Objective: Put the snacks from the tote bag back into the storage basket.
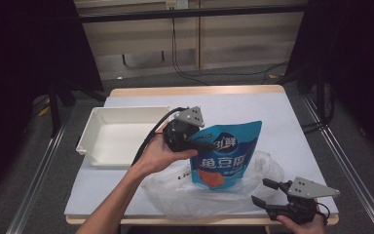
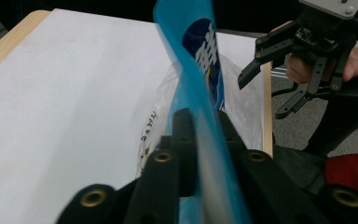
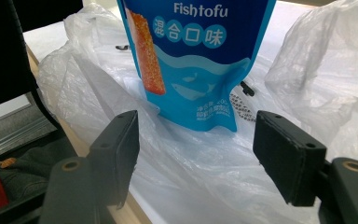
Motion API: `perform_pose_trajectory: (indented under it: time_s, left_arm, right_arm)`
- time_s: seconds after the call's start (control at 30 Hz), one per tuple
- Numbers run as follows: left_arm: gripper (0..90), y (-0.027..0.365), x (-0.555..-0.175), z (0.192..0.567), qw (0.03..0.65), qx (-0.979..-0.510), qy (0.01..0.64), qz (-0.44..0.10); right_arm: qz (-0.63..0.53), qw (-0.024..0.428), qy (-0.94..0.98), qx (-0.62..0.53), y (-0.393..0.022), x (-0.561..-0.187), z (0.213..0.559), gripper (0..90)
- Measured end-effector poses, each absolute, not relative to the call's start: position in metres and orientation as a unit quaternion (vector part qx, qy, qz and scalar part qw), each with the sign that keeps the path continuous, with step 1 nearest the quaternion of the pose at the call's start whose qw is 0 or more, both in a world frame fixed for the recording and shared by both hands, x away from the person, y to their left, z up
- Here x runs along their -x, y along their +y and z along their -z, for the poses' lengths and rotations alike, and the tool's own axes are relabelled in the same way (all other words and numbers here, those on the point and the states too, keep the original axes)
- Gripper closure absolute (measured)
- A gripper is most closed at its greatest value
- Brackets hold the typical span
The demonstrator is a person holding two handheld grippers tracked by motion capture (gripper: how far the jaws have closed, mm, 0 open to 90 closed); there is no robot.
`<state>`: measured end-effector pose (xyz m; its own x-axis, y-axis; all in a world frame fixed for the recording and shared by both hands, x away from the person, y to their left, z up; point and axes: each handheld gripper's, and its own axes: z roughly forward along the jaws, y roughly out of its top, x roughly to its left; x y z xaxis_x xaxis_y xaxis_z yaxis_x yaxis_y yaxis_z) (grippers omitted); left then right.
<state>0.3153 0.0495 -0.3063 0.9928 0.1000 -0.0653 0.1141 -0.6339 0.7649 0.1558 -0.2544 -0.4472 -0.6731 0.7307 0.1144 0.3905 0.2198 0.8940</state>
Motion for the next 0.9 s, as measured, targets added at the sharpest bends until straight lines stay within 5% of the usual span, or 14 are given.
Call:
perform_pose_trajectory:
  time_s: [0.9]
  left_arm:
    - [90.0, 0.039, -0.323, 0.300, 0.405, -0.912, 0.060, 0.019]
  right_arm:
    - [-0.504, 0.174, 0.759, -0.374, -0.259, -0.157, 0.448, 31.9]
